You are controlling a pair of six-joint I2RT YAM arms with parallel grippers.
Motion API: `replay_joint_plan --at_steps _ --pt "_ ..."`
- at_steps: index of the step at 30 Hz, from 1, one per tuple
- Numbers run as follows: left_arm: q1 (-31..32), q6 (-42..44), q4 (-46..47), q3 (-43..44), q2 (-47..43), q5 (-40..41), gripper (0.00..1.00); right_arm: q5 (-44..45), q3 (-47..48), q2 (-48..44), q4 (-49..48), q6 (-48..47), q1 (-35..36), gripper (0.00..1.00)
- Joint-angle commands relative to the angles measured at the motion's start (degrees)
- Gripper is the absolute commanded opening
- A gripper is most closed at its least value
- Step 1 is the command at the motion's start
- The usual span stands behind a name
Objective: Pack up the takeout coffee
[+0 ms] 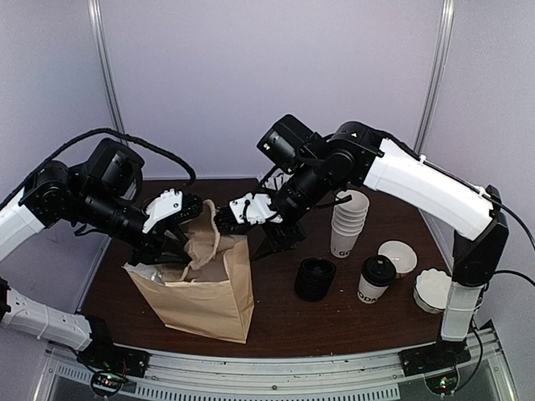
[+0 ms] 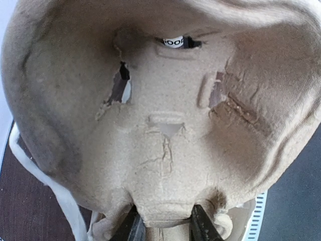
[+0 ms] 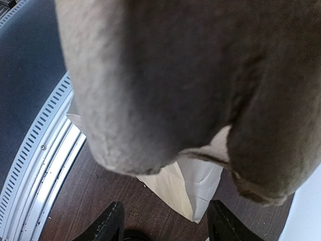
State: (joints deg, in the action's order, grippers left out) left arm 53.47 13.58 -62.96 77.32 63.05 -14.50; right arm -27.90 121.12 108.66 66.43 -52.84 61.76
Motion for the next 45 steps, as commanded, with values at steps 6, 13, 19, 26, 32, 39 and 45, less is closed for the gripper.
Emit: replay_joint_plan --at_steps 6,13,19,26,32,39,45 --pt "0.04 1.62 0.85 1.59 -3.84 -1.95 0.22 -2.87 4.53 0.32 2.93 -0.79 1.22 0.62" --pt "0.03 0.65 1.04 1.17 -4.99 -3.81 0.21 -2.21 9.13 4.37 6.15 -4.23 4.55 0.68" --pt "-0.04 1.36 3.12 -0.50 -7.74 -4.04 0.21 -3.45 9.57 5.60 8.21 -6.56 6.72 0.72" --pt "-0.80 2.69 1.11 -0.48 -6.92 -4.25 0.20 -3.86 10.01 6.12 12.53 -10.06 8.11 0.68" --pt "-1.16 3.82 -3.35 1.62 -3.70 -6.89 0.21 -2.23 10.01 4.94 15.70 -12.80 8.85 0.57" --pt "-1.10 9.10 -11.86 3.44 0.48 -4.70 0.22 -1.09 10.76 4.44 18.94 -15.88 9.08 0.13" --pt "-0.86 13.79 -14.04 5.61 4.77 -4.96 0.23 -2.86 12.35 4.14 22.47 -19.31 9.06 0.00"
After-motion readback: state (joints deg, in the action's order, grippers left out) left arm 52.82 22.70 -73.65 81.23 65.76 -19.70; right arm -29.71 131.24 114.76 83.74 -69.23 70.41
